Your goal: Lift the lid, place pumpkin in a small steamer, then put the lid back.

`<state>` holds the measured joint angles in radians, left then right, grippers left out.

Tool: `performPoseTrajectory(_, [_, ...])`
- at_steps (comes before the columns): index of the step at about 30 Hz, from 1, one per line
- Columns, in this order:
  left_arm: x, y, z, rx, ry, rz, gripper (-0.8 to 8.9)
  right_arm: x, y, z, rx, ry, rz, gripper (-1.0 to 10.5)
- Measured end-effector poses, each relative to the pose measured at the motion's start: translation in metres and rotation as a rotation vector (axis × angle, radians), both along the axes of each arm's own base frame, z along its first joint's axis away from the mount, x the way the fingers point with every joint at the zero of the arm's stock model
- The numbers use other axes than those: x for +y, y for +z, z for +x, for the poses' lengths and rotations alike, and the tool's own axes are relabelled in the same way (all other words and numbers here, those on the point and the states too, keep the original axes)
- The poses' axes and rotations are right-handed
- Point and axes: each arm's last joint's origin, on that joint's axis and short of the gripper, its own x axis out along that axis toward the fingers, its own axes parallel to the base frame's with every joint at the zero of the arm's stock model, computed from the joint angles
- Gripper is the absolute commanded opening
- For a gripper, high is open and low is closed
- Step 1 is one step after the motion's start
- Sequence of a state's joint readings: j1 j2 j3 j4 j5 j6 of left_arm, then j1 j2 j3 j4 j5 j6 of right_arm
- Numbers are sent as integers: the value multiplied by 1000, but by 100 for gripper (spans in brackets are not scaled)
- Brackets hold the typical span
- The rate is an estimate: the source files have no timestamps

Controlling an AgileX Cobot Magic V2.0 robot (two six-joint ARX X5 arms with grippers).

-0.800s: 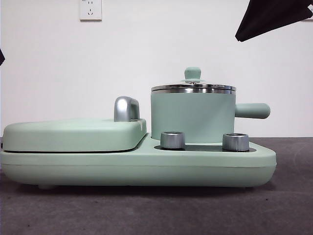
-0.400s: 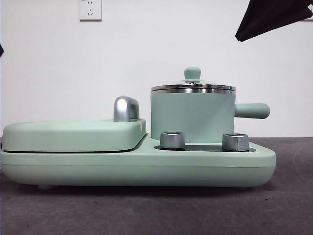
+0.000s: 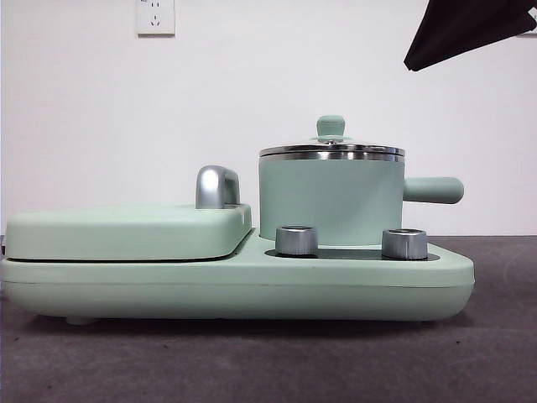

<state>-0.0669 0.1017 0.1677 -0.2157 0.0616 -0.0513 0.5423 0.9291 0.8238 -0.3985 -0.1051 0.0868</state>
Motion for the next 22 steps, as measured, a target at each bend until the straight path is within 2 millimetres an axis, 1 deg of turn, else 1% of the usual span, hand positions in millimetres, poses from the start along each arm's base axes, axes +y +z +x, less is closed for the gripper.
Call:
performPoseTrajectory(2, [4,-7,-4,-16,44,-5,7,0,0,0,0,0,0,20])
performPoseTrajectory(5, [7,-11,-5,-25,87,-11,7,0,0,0,0,0,0,20])
performPoseTrajectory(8, [8,-17,-4,-6,112,-9,7,0,0,0,0,0,0,20])
performPoseTrajectory(11, [9,-31,-1,27,119,-6,7,0,0,0,0,0,0,20])
performPoseTrajectory(13, [9,-36,2,8,122,-12,7,0,0,0,0,0,0,20])
performPoseTrajectory(22, [9,-35,2,5,125,-37,7,0,1,0,-7,0,4,20])
